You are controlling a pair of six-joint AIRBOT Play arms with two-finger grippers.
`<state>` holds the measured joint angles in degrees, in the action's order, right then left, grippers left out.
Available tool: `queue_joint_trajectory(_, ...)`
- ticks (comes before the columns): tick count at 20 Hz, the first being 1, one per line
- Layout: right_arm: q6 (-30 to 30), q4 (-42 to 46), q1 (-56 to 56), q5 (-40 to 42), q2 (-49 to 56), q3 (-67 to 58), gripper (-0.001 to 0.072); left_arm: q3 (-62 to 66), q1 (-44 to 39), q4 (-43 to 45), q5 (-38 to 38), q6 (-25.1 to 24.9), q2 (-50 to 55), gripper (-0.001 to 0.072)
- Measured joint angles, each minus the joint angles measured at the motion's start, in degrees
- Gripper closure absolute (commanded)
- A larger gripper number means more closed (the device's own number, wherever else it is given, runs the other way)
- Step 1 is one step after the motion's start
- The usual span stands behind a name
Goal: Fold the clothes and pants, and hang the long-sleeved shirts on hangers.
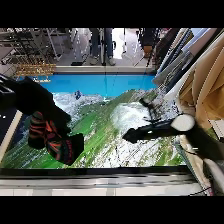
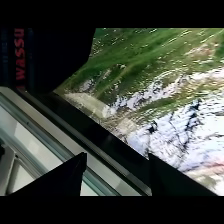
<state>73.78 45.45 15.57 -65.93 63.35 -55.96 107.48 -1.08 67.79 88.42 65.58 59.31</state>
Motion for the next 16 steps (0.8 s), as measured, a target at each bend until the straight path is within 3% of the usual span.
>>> queue_joint_trajectory(4, -11.0, -13.4, 2.7, 5.4, 16.5, -1.7, 0.0139, 0.2, 0.0, -0.2, 1.0, 0.0, 0.7, 0.0695)
queue_joint_trajectory(6, -14.8, -16.4, 5.0, 5.2, 25.9, -9.5, 0.0121, 0.2, 0.0, -0.3, 1.2, 0.0, 0.9, 0.0695)
queue_joint_trajectory(8, -19.7, -17.3, 7.7, 2.5, 34.4, -19.4, 0.0020, 0.2, 0.0, -0.3, 1.2, 0.0, 0.9, 0.0694)
queue_joint_trajectory(12, -30.6, -8.9, 13.9, 0.5, 43.3, -35.6, 0.0020, 0.3, 0.0, -0.4, 1.4, 0.0, 0.9, 0.0695)
queue_joint_trajectory(16, -36.7, -0.3, 20.2, 5.6, 45.7, -43.3, 0.0026, 0.3, 0.0, -0.4, 1.4, 0.0, 0.9, 0.0695)
